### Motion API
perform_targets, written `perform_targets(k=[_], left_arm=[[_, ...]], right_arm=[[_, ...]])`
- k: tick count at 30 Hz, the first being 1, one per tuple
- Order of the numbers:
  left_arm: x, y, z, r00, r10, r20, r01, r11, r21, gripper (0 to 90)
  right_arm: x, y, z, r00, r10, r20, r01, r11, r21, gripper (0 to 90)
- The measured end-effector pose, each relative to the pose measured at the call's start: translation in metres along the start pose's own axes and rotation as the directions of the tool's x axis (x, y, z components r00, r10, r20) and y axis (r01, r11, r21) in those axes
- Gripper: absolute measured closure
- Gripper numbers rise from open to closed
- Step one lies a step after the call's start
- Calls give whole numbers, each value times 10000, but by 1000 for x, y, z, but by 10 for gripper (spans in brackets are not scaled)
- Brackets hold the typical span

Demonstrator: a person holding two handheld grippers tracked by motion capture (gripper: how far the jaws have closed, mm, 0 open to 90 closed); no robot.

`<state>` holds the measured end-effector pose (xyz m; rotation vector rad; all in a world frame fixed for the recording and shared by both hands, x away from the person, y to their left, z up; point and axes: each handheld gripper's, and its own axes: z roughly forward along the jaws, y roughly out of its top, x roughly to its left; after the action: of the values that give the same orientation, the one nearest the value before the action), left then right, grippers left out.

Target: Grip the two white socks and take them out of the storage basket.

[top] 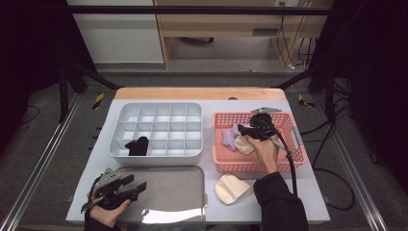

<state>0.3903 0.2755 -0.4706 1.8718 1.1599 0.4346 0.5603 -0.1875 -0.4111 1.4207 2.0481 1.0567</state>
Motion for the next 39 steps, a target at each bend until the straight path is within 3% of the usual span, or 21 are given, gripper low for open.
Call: perform_targets(k=[2,4,6,9,13,15,18,25,39], left_arm=[[0,0,0,10000,4,-2,-4,10000,-3,363],[0,0,0,10000,-46,7,46,10000,0,362],[0,0,0,10000,-43,-2,43,10000,-1,363],[1,0,1,10000,7,-25,-7,10000,19,363],[1,0,1,10000,-85,11,85,10000,2,363],[1,0,1,9999,-98,28,98,10000,5,363],[1,0,0,9999,-107,19,107,9999,-16,362],[1,0,0,9999,-128,20,128,9999,-24,363],[0,0,0,9999,-107,-13,107,9999,-12,363]], right_arm=[[-3,-5,4,9997,97,213,-103,9995,300,435],[-5,-7,6,9993,68,354,-76,9997,214,437],[-6,-8,9,9996,110,276,-120,9992,390,439],[-6,-12,19,9996,-35,295,5,9951,993,485],[-6,-14,28,9991,-67,429,-9,9846,1750,678],[-7,-14,28,9992,55,385,-124,9833,1816,766],[-9,-13,25,9991,223,369,-280,9866,1608,819],[-13,-7,9,9982,521,294,-540,9962,687,827],[-13,3,-36,9978,663,61,-656,9947,-794,836]])
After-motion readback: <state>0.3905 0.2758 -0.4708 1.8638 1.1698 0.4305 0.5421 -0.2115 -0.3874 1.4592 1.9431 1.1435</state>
